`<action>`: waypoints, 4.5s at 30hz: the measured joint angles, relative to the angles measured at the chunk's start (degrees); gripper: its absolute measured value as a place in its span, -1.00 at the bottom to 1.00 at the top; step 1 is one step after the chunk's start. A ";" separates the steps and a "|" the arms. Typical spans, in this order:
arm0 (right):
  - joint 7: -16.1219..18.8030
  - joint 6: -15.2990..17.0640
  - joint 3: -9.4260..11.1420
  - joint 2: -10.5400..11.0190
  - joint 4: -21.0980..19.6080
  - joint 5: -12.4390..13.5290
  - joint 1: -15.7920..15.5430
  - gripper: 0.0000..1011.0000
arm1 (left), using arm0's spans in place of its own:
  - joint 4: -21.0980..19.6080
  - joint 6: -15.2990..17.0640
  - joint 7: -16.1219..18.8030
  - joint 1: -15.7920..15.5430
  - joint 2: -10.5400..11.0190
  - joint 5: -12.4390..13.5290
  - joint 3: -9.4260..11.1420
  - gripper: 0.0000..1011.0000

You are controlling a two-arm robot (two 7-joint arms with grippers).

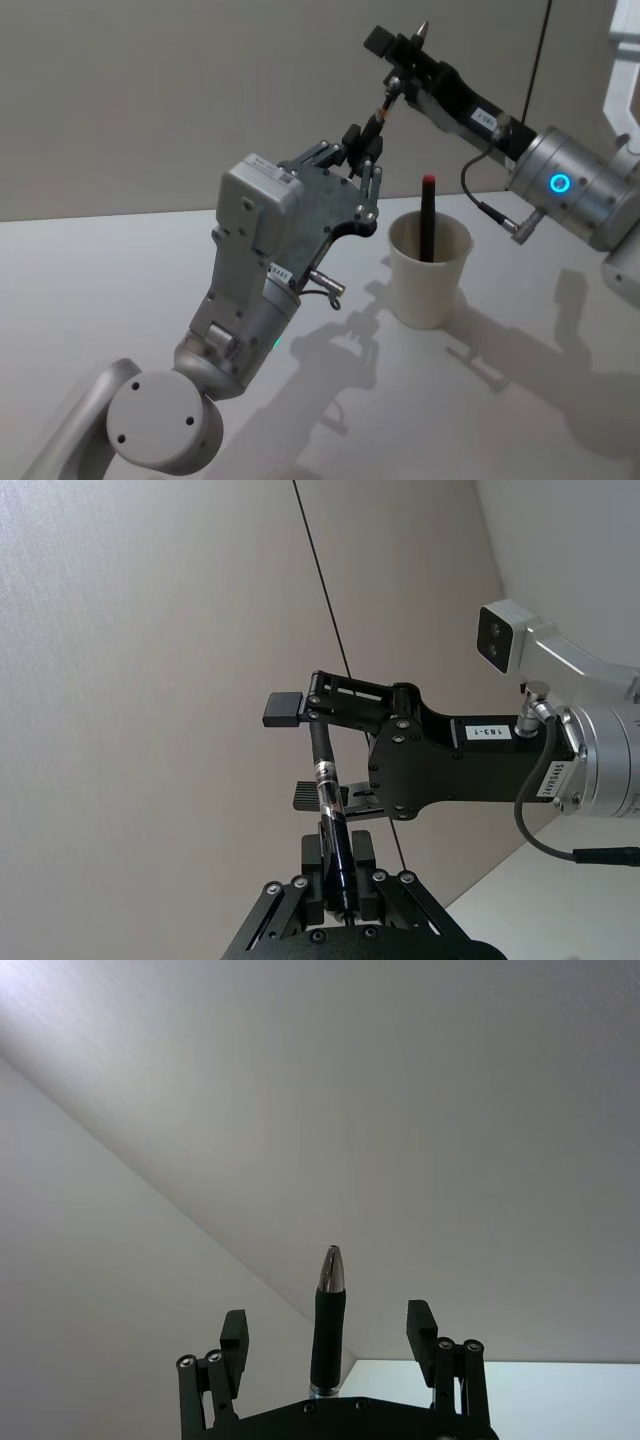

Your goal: Place the pen into the pen holder.

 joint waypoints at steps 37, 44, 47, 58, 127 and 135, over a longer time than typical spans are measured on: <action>0.10 -0.25 -0.24 0.11 0.28 0.21 0.23 -0.74 | 0.01 0.02 0.00 0.00 0.00 0.00 0.00 -0.65; 0.09 -0.25 -0.24 0.11 0.28 0.21 0.22 -0.74 | 0.01 0.02 0.00 0.00 0.00 0.00 0.00 -0.65; 0.09 -0.25 -0.24 0.11 0.28 0.21 0.22 -0.74 | 0.01 0.02 0.00 0.00 0.00 0.00 0.00 -0.65; 0.08 -0.25 -0.24 0.11 0.28 0.20 0.22 -0.74 | 0.00 0.00 0.00 0.00 0.00 0.00 0.00 -0.65; -4.21 10.28 2.74 11.36 -9.68 -19.53 3.56 -0.74 | -1.11 2.47 1.64 0.34 0.42 1.53 -0.36 0.98; -3.77 12.61 1.26 13.13 -11.52 -25.57 2.25 -0.74 | -3.24 7.15 4.17 0.81 1.32 4.24 -1.19 0.98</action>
